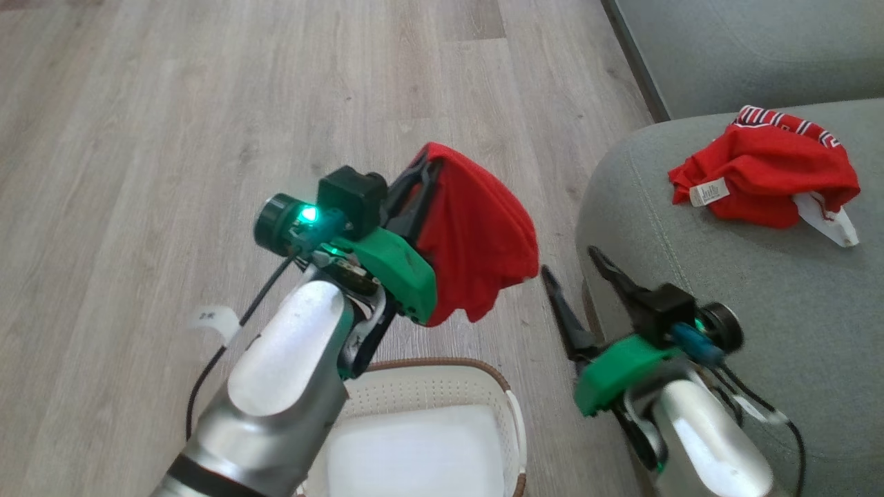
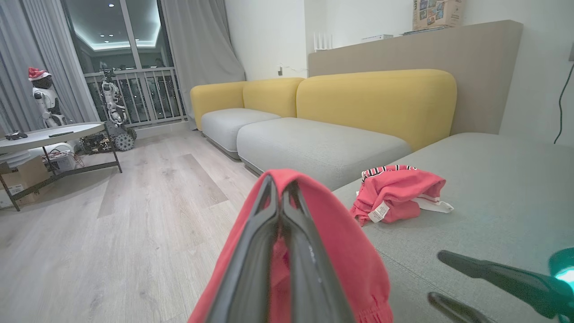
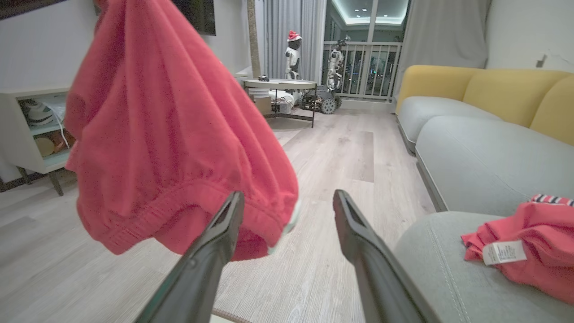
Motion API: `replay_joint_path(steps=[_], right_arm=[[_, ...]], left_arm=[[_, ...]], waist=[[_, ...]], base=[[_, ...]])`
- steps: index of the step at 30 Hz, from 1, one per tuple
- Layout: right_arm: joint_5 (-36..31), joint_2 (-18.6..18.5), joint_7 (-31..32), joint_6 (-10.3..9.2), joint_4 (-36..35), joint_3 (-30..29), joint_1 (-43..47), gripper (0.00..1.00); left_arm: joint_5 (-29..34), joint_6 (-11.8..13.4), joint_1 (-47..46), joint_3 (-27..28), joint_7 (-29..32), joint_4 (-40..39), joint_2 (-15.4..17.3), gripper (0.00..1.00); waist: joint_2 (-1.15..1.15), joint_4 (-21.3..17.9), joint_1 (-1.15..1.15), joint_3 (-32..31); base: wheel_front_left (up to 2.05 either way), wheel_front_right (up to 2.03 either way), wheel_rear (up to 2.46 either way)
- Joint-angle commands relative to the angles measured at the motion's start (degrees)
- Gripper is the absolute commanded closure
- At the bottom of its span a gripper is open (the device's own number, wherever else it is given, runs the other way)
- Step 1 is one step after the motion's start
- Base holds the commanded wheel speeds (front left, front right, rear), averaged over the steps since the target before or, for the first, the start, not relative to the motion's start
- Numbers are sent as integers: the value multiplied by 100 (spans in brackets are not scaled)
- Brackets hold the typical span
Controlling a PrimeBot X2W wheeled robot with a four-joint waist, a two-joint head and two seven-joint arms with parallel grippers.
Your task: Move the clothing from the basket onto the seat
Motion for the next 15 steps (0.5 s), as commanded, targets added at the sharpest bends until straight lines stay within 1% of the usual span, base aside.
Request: replay_joint_path(steps=[1,4,5,6,12,13,14,15], right_arm=[[-44,15,-9,41,-73,271,-426,0],[-46,13,17,41,177,602,-707,0],[-46,13,17,41,177,602,-707,0],[-32,8,31,41,278,725,-796,0],[264,-17,65,41,979,1267,-1227,0],[336,-15,61,41,1075,1325,-1280,5],[407,-13,55,41,1158,1389,-1330,37],[473,-11,46,41,1227,1441,-1372,55]], left_arm=[[-64,42,-285,117,-49,-231,62,100],[-133,77,-268,-43,-69,-253,56,100],[-133,77,-268,-43,-69,-253,56,100],[-156,89,-267,-91,-76,-258,55,100],[-319,174,-236,-394,-119,-389,52,100],[-352,189,-219,-438,-127,-415,51,100],[-381,209,-199,-471,-135,-433,51,100],[-411,231,-177,-496,-142,-442,51,100]], waist=[[-1,39,1,-25],[-1,100,1,-49],[-1,100,1,-49],[-1,122,1,-57],[-1,278,1,-94],[-1,305,1,-99],[-1,326,1,-104],[-1,347,1,-109]], base=[[0,0,0],[0,0,0],[0,0,0],[0,0,0],[0,0,0],[0,0,0],[0,0,0],[0,0,0]])
